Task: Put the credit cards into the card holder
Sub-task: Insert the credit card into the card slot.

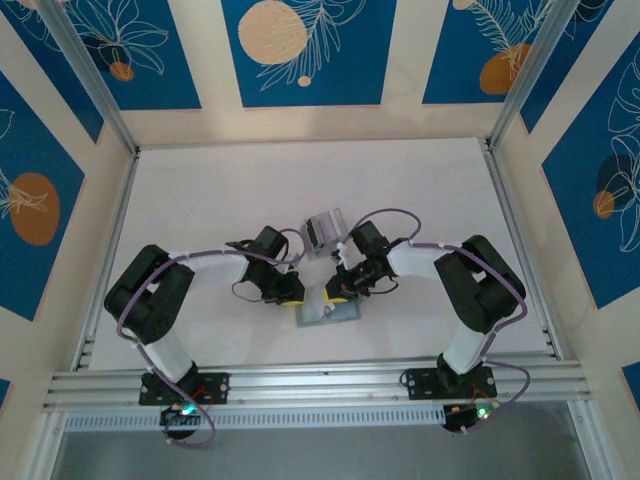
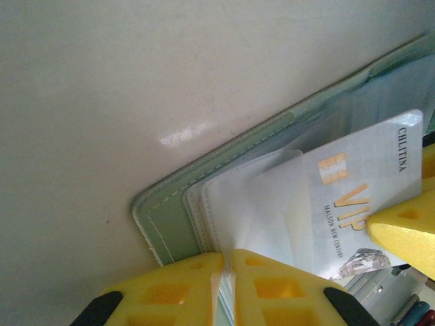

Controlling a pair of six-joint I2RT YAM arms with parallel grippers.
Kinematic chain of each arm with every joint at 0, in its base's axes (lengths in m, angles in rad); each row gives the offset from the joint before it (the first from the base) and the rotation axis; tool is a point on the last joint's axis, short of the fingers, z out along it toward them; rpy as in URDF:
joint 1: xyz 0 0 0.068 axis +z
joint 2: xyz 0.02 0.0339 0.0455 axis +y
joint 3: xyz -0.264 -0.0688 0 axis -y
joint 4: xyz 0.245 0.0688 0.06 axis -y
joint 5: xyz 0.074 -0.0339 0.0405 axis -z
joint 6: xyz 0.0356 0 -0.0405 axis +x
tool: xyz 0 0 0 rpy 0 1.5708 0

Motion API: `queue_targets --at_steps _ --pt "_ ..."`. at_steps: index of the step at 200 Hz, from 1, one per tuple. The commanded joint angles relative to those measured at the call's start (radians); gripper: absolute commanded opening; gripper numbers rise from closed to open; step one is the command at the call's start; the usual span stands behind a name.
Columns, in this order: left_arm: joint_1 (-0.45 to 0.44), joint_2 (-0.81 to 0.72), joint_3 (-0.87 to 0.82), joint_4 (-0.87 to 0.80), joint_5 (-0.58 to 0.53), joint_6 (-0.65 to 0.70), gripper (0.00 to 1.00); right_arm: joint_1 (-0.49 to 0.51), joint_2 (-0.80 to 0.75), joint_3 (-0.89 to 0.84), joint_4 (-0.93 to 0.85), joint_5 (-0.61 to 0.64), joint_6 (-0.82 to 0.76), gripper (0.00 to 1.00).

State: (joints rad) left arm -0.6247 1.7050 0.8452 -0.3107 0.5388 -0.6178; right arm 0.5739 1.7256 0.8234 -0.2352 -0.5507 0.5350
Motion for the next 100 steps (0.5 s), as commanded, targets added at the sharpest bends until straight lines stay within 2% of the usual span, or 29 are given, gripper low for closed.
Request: queue_targets --at_steps 1,74,100 --pt "0.001 0.042 -0.031 -0.012 -0.033 0.008 0.14 0.008 0.014 -0.008 0.033 0.030 0.040 0.00" --pt "0.001 0.041 -0.046 0.010 -0.026 -0.002 0.14 0.097 -0.023 -0.089 0.154 0.137 0.213 0.00" --pt "0.000 0.039 -0.053 0.017 -0.024 -0.003 0.14 0.114 -0.025 -0.112 0.190 0.146 0.256 0.05"
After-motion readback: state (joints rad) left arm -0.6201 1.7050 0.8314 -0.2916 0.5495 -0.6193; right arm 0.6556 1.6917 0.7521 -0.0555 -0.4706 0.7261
